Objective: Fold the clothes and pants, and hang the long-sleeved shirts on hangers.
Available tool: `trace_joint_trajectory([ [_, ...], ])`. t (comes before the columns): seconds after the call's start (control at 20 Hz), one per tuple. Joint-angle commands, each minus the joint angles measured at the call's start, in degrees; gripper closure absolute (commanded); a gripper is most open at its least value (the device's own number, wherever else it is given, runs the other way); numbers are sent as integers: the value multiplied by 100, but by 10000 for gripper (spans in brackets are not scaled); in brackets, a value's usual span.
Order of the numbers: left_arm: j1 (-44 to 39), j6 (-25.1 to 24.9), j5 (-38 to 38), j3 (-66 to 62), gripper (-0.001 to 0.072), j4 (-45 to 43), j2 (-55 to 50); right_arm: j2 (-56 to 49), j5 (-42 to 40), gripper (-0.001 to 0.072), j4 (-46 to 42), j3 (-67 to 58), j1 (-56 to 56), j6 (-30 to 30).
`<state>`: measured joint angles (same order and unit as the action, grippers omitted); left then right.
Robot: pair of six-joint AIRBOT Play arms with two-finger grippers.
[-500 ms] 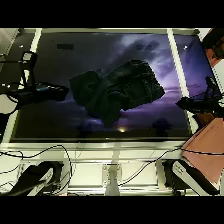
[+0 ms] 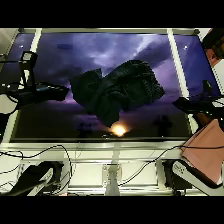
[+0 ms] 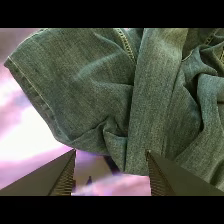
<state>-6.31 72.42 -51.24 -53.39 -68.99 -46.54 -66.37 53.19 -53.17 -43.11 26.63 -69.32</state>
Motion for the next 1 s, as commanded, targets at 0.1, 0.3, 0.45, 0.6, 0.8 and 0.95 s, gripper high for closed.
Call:
trace_joint_trajectory([
  [0.1,0,24,2,-7,240,4,4,-1150,-675,145,2129,48,-208,627],
  [0.3,-2,22,0,-7,240,4,4,-1639,-1585,109,2304,-55,-695,597],
  [0.45,-2,20,2,-7,240,94,4,-2039,-1753,110,2343,-494,-973,501],
  [0.6,-2,22,2,-7,240,332,2,-2483,-1937,115,2332,-968,-1097,-70],
  [0.8,-2,20,2,-4,240,343,-162,-2876,-1862,170,2350,-1276,-1169,-221],
  [0.95,-2,17,-2,-2,240,341,-625,-2905,-2002,427,2337,-1309,-1209,-205],
])
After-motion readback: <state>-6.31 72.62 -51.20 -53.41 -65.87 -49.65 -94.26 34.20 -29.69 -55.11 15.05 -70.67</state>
